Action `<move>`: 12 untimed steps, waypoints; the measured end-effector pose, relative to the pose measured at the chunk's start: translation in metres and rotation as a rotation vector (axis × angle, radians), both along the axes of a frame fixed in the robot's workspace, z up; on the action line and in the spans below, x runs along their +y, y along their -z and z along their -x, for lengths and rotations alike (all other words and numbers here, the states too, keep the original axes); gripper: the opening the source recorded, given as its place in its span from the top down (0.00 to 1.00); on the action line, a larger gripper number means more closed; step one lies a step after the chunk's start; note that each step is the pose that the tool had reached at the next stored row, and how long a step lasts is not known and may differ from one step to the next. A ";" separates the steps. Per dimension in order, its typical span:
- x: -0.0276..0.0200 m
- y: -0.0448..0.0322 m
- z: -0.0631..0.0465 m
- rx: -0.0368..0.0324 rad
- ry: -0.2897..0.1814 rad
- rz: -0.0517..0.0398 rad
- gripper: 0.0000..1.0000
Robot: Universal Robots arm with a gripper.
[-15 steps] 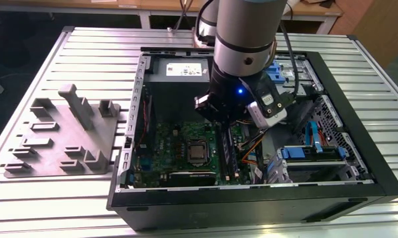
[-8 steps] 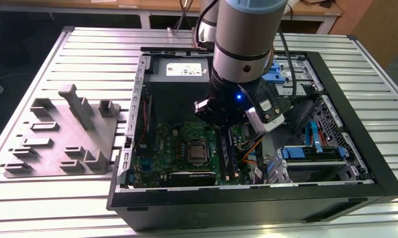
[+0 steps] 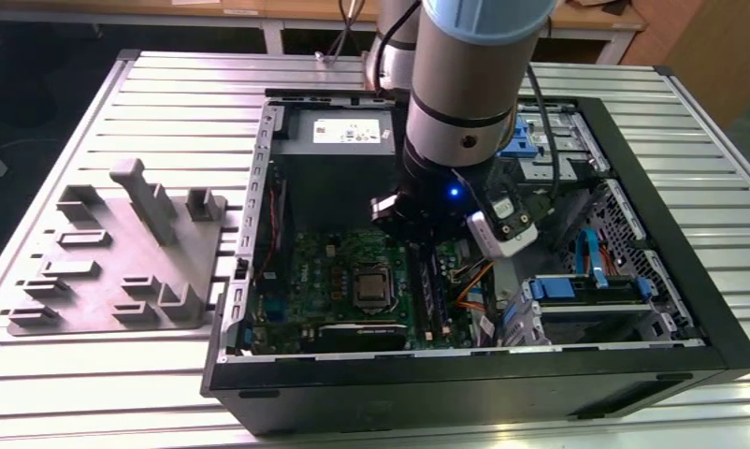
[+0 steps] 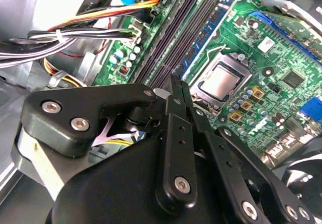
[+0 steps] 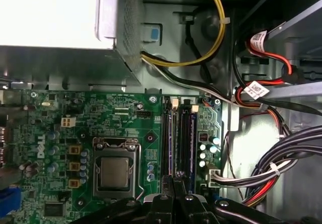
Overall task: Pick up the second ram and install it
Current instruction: 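Insert the second ram into the second slot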
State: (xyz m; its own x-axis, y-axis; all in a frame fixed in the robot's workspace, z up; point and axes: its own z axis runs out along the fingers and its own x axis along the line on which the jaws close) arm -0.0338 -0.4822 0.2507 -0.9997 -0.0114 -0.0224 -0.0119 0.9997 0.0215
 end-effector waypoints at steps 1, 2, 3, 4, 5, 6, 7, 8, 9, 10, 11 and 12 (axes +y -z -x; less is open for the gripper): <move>0.0000 0.0008 0.000 0.0000 0.000 -0.0001 0.92; 0.0000 0.0016 0.000 0.0000 0.001 -0.0004 0.92; 0.0000 0.0020 0.000 0.0000 0.001 -0.0006 0.92; 0.0000 0.0020 0.000 0.0000 0.001 -0.0006 0.92; 0.0000 0.0020 0.000 0.0001 0.001 -0.0005 0.92; 0.0000 0.0020 0.000 0.0001 0.001 -0.0005 0.92; 0.0000 0.0021 0.000 0.0000 0.001 -0.0007 0.92; 0.0000 0.0021 0.000 0.0000 0.001 -0.0008 0.92; 0.0000 0.0021 0.000 0.0000 0.001 -0.0007 0.92; 0.0000 0.0023 0.000 0.0000 0.001 -0.0007 0.92; 0.0001 0.0033 0.000 -0.0001 0.001 -0.0012 0.92; 0.0001 0.0049 0.000 -0.0002 0.001 -0.0011 0.92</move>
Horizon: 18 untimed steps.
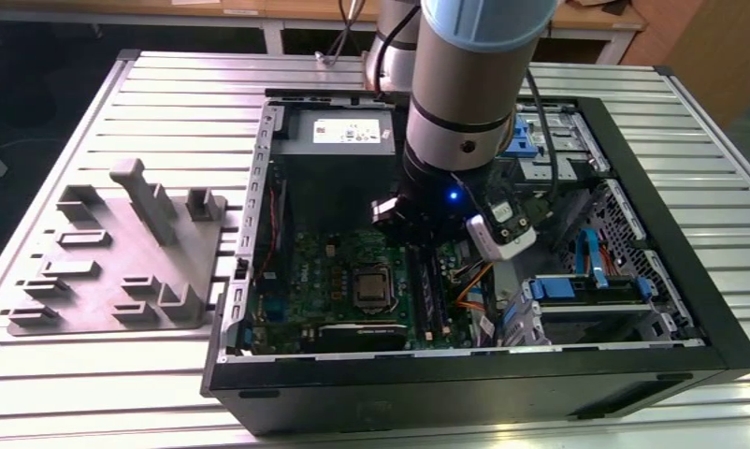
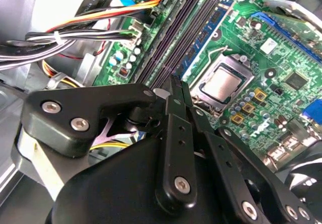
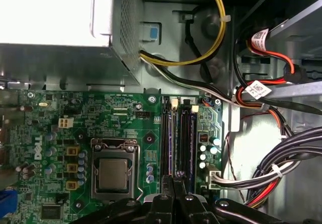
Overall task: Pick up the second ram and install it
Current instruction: 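Insert the second ram into the second slot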
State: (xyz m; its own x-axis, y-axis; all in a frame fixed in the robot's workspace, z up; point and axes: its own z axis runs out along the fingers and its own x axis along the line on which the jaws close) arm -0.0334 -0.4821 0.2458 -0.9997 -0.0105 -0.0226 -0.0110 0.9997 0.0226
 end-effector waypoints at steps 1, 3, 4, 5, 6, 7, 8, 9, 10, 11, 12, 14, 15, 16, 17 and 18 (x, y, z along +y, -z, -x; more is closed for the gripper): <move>0.0000 0.0017 0.000 0.0000 0.000 0.0003 0.92; 0.0000 0.0043 0.000 -0.0001 0.000 0.0002 0.92; -0.0001 0.0045 0.000 0.0000 0.000 0.0004 0.92; -0.0001 0.0046 0.000 0.0000 0.000 0.0006 0.92; -0.0001 0.0048 0.000 0.0000 0.000 0.0006 0.92; -0.0001 0.0050 0.000 -0.0001 0.000 0.0003 0.92; -0.0001 0.0051 0.000 -0.0001 0.000 0.0004 0.92; 0.0000 0.0054 0.000 -0.0001 0.000 0.0003 0.92; 0.0000 0.0062 0.000 -0.0002 0.000 -0.0001 0.92; 0.0000 0.0075 0.000 -0.0002 0.000 0.0001 0.92; 0.0000 0.0089 0.000 -0.0001 0.000 0.0003 0.92; 0.0000 0.0110 0.000 -0.0001 0.000 0.0002 0.92; -0.0001 0.0114 0.000 -0.0001 0.000 0.0004 0.92; -0.0001 0.0117 0.000 0.0000 0.000 0.0004 0.92; -0.0001 0.0118 0.000 0.0000 0.000 0.0006 0.92; -0.0001 0.0120 0.000 0.0000 0.000 0.0005 0.92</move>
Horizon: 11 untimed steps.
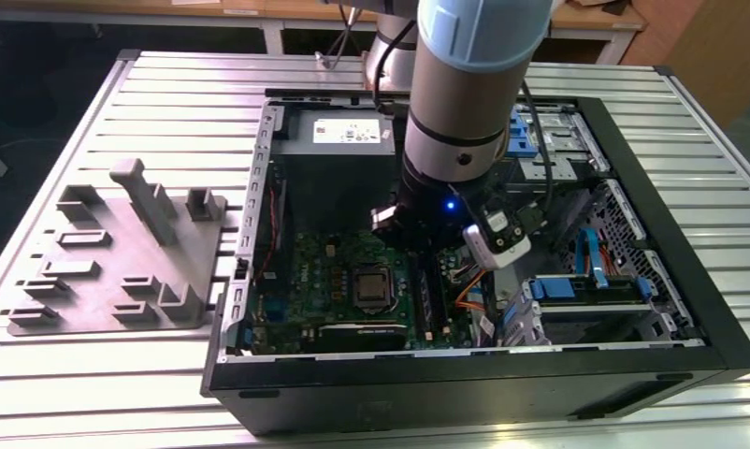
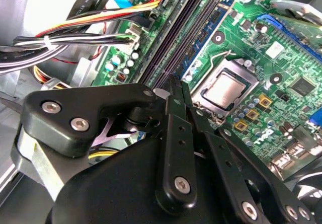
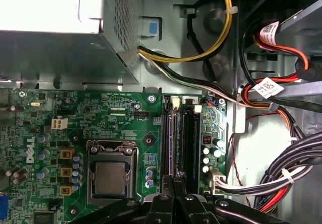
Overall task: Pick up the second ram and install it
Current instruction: 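Insert the second ram into the second slot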
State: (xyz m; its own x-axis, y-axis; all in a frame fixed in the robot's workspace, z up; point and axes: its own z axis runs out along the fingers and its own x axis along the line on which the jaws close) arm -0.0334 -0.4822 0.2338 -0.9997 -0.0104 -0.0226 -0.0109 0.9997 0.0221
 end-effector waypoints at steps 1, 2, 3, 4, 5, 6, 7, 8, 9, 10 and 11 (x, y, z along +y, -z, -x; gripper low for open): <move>0.0000 0.0002 0.000 -0.0001 0.000 -0.0002 0.92; 0.0000 0.0004 0.000 -0.0001 0.000 -0.0001 0.92; 0.0000 0.0006 0.000 0.0000 0.000 -0.0002 0.92; 0.0000 0.0007 0.000 0.0000 0.000 -0.0001 0.92; 0.0000 0.0011 0.000 -0.0001 0.000 -0.0003 0.92; 0.0001 0.0019 0.000 -0.0002 0.000 -0.0006 0.92; 0.0000 0.0026 0.000 -0.0001 0.000 -0.0004 0.92; 0.0000 0.0033 0.000 0.0000 0.000 -0.0001 0.92; 0.0000 0.0038 0.000 -0.0001 0.000 -0.0003 0.92; 0.0000 0.0039 0.000 0.0000 0.000 0.0001 0.92; 0.0000 0.0040 0.000 0.0001 0.000 0.0001 0.92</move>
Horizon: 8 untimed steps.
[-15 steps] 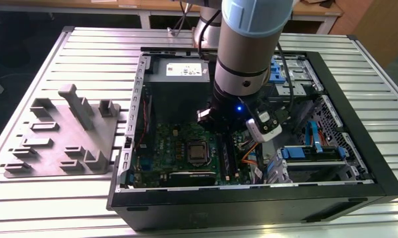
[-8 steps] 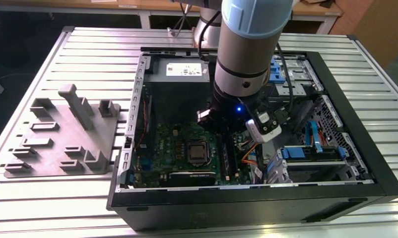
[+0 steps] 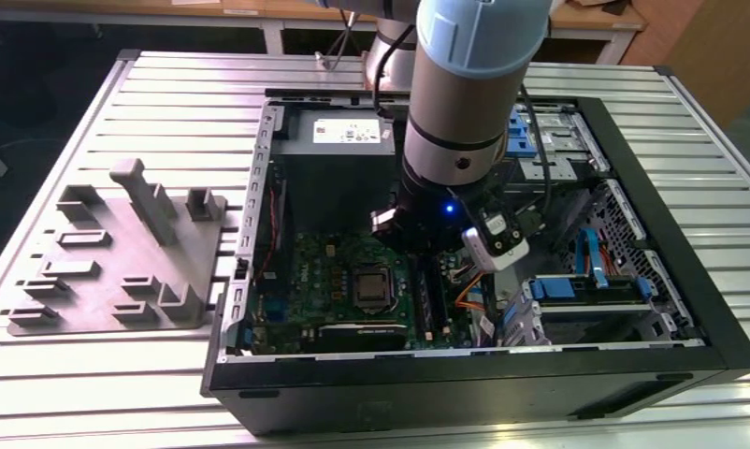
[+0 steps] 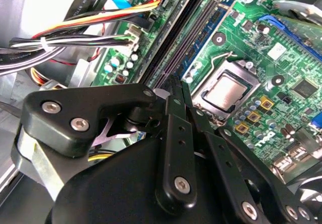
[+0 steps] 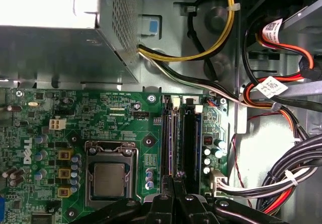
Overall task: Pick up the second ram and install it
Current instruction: 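Insert the second ram into the second slot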
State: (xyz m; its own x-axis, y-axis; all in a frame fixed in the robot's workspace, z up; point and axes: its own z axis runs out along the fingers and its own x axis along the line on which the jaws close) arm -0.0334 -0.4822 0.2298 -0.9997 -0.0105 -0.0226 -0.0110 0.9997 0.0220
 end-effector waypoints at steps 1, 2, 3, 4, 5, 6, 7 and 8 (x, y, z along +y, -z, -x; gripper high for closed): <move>0.0000 0.0002 0.000 -0.0001 0.000 -0.0003 0.92; 0.0000 0.0004 0.000 -0.0001 0.000 -0.0002 0.92; 0.0000 0.0005 0.000 -0.0001 0.000 -0.0003 0.92; 0.0000 0.0006 0.000 -0.0001 0.000 -0.0002 0.92; 0.0001 0.0009 0.000 -0.0001 0.000 -0.0003 0.92; 0.0001 0.0012 0.000 -0.0002 0.000 -0.0005 0.92; 0.0000 0.0013 0.000 -0.0001 0.000 -0.0003 0.92; 0.0000 0.0017 0.000 -0.0001 0.000 -0.0003 0.92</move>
State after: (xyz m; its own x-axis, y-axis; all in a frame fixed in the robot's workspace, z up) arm -0.0334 -0.4822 0.2281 -0.9997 -0.0105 -0.0226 -0.0110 0.9997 0.0223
